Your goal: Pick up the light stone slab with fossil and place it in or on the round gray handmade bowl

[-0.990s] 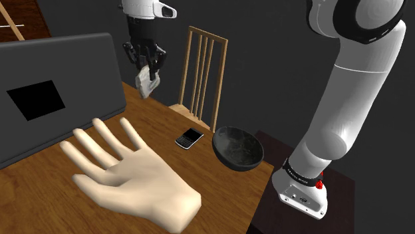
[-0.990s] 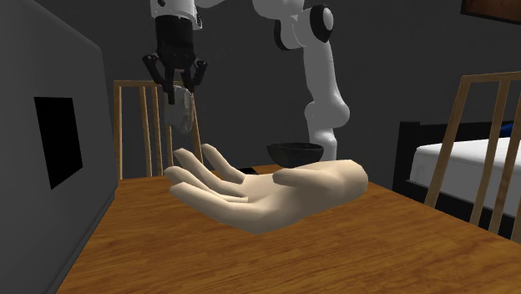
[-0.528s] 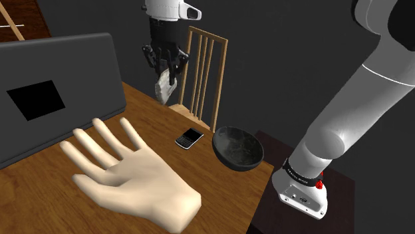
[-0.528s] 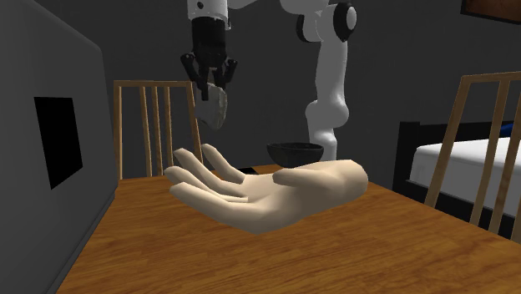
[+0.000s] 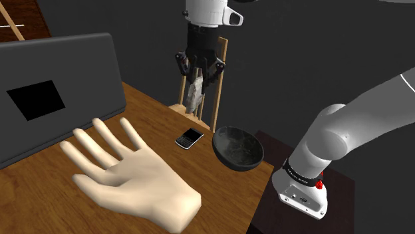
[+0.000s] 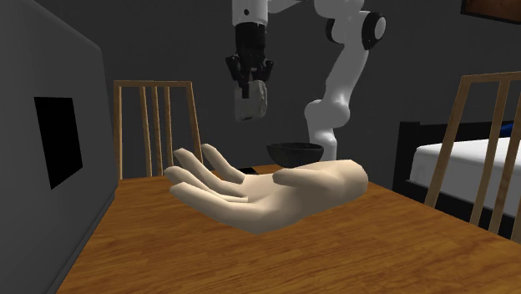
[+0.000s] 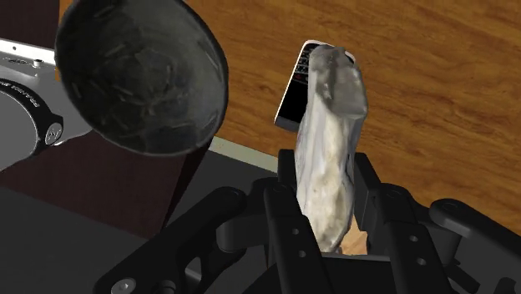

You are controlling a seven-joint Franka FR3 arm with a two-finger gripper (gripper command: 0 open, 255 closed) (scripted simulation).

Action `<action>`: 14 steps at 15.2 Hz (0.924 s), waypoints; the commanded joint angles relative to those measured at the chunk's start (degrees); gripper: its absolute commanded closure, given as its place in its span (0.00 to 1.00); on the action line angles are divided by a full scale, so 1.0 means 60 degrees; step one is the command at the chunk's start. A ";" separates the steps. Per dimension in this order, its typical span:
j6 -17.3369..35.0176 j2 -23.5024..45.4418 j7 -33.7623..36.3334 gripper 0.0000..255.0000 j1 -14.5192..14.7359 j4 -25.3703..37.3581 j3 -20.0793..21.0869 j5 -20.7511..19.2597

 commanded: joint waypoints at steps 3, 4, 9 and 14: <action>-0.0536 -0.1631 -0.0251 1.00 0.0450 -0.1086 -0.0450 0.0469; -0.0692 -0.2025 -0.0280 1.00 0.0571 -0.1329 -0.0549 0.0555; -0.1631 -0.3959 -0.0281 1.00 0.1199 -0.2375 -0.1005 0.0857; -0.1791 -0.4889 -0.0236 1.00 0.1537 -0.3170 -0.1085 0.1031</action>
